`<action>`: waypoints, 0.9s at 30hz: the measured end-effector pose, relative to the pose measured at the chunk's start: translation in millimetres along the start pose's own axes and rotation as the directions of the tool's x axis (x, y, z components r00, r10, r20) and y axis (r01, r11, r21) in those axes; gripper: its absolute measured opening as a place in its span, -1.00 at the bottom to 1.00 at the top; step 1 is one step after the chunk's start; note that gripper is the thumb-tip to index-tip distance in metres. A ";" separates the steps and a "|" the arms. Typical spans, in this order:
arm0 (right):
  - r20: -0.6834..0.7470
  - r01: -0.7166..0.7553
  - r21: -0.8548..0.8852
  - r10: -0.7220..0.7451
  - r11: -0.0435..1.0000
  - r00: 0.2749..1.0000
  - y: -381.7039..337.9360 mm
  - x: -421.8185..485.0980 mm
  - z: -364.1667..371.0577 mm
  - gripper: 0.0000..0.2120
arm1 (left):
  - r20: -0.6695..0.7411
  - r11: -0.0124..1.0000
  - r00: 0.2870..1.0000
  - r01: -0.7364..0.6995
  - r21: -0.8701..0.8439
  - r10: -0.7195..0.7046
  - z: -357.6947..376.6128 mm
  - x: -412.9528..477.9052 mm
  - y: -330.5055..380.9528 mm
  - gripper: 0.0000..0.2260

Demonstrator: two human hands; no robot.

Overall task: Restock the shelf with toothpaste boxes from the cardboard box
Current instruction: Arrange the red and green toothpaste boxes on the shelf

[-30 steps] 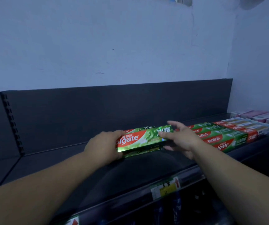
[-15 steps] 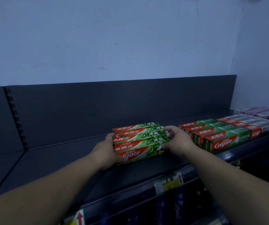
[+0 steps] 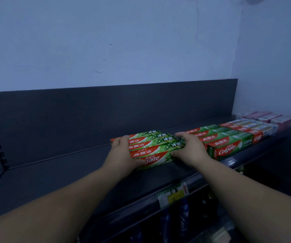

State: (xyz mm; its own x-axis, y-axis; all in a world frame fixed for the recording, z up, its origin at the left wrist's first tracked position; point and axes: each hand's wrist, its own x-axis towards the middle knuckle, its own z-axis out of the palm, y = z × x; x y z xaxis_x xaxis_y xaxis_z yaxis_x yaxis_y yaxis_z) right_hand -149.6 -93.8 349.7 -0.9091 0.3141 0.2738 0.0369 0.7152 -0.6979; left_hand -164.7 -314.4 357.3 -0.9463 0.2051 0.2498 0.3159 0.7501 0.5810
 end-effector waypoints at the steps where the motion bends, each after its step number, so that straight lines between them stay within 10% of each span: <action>1: -0.006 0.006 -0.010 -0.006 1.000 1.000 -1.1 -3.4 -1.3 -0.35 | -0.010 0.999 0.999 -0.037 0.037 0.037 -1.1 -0.4 1.3 -0.13; 12: -0.163 0.040 -0.217 -0.076 0.975 0.984 -20.1 -64.3 -17.1 -0.33 | 0.028 0.890 0.937 -0.340 0.303 0.348 6.5 -20.3 22.6 -0.13; 27: -0.409 -0.483 -0.228 0.367 0.845 0.835 97.2 -235.9 -96.4 -0.45 | 0.306 0.719 0.695 -0.694 0.048 0.650 120.4 -127.0 102.4 -0.26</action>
State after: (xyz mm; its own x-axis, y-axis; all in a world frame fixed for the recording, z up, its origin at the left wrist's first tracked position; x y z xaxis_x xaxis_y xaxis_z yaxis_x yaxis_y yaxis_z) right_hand 108.5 -38.1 281.2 -0.5759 0.7804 0.2436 0.5652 0.5953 -0.5711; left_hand -20.3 -187.8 291.8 -0.4732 0.8229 0.3146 0.8802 0.4271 0.2068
